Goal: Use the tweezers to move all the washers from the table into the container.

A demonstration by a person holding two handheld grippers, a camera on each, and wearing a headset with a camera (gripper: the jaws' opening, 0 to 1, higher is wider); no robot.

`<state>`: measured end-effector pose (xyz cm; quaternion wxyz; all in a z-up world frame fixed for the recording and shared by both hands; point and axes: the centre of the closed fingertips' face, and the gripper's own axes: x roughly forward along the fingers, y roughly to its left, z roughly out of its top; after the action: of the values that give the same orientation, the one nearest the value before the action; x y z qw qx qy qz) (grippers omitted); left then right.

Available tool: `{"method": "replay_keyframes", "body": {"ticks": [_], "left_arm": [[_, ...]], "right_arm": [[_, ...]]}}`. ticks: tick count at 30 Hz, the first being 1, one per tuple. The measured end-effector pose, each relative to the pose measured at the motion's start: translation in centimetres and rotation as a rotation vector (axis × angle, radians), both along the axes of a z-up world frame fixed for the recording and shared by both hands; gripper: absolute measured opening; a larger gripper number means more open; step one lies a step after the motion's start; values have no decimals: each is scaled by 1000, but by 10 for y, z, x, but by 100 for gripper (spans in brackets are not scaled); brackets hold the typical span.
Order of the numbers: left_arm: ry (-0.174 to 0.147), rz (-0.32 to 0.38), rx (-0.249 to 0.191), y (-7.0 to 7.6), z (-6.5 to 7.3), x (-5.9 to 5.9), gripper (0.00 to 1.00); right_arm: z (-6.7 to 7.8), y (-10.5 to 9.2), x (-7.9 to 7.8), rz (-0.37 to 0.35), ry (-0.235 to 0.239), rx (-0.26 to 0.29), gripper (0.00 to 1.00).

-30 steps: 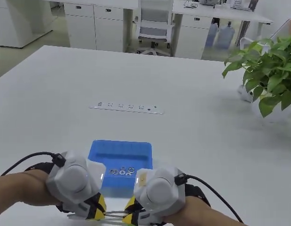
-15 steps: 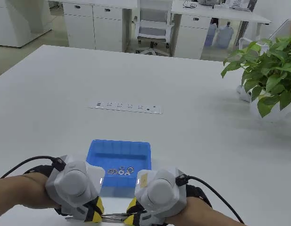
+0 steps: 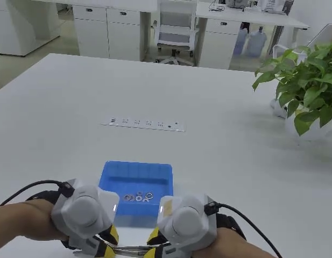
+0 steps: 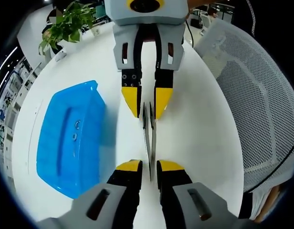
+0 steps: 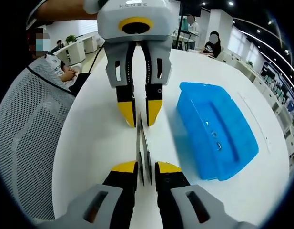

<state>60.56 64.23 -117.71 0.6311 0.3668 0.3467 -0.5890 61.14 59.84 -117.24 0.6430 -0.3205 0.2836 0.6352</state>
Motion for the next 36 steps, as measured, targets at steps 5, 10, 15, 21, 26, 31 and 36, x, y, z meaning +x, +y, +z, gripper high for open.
{"method": "replay_keyframes", "body": {"ticks": [5, 10, 15, 21, 26, 31, 36], "left_arm": [[25, 51, -36, 3, 9, -4, 22], [42, 133, -104, 8, 24, -4, 28], [37, 201, -152, 17, 37, -4, 34], [23, 283, -218, 27, 55, -2, 42], [-9, 346, -269, 31, 65, 3, 48], [-27, 420, -328, 32, 73, 5, 58], [-58, 457, -356, 34, 78, 1, 65]], "right_arm": [[12, -5, 3, -11, -13, 22, 25], [21, -16, 13, -78, -22, 43, 33], [34, -28, 24, -159, -28, 82, 41], [46, -45, 33, -258, -30, 153, 52], [55, -57, 38, -326, -36, 215, 60], [63, -68, 39, -361, -52, 246, 65], [66, -82, 41, -404, -69, 254, 72]]}}
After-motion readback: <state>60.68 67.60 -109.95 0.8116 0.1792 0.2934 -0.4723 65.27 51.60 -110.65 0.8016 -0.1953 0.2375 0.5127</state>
